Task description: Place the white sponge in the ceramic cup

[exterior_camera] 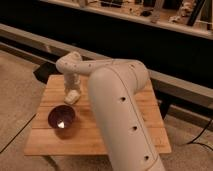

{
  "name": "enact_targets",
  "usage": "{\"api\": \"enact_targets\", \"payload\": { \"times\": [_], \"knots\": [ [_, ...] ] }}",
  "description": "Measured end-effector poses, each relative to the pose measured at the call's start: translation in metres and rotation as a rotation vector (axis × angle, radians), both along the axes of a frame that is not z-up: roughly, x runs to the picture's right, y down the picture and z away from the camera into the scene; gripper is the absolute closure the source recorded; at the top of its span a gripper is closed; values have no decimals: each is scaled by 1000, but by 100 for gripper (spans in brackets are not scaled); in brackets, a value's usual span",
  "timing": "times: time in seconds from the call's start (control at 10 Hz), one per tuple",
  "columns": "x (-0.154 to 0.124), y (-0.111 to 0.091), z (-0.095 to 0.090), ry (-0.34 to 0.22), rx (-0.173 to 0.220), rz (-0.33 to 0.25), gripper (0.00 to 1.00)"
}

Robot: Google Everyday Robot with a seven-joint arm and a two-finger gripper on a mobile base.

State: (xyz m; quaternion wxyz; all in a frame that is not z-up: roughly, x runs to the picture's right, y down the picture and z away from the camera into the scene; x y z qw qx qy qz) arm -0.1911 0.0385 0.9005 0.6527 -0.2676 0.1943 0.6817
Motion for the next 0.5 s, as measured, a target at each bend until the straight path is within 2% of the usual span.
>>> {"api": "enact_targets", "payload": {
  "times": [0.3,0.5],
  "knots": [
    [-4,3,20,-9,-22,19,35],
    [-12,8,29,-17,-33,-13,35]
  ]
}}
